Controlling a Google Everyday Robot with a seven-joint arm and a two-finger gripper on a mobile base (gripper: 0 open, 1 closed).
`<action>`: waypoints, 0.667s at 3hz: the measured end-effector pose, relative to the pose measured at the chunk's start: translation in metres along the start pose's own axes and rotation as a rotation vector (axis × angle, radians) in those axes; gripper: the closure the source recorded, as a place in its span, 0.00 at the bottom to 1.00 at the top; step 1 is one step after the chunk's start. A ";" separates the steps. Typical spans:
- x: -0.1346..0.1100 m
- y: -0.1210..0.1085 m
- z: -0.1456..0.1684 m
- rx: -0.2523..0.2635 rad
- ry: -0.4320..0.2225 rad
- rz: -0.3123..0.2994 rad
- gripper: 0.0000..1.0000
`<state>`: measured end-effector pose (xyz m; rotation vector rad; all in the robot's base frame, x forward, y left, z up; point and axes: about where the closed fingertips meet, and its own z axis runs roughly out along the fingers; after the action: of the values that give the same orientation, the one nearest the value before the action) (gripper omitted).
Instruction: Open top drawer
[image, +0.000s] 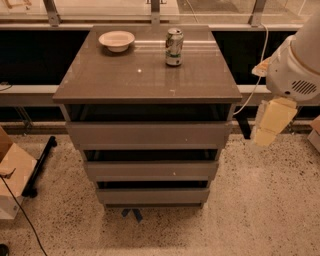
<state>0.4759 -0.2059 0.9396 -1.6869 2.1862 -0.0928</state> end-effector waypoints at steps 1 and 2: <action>-0.001 -0.005 0.031 -0.012 -0.025 0.006 0.00; 0.000 -0.009 0.048 -0.026 -0.035 0.009 0.00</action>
Offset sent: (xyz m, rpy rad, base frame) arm 0.0351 0.0048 -0.0587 0.0574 0.0277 0.0071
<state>0.5000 -0.2001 0.8978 -1.6798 2.1784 -0.0327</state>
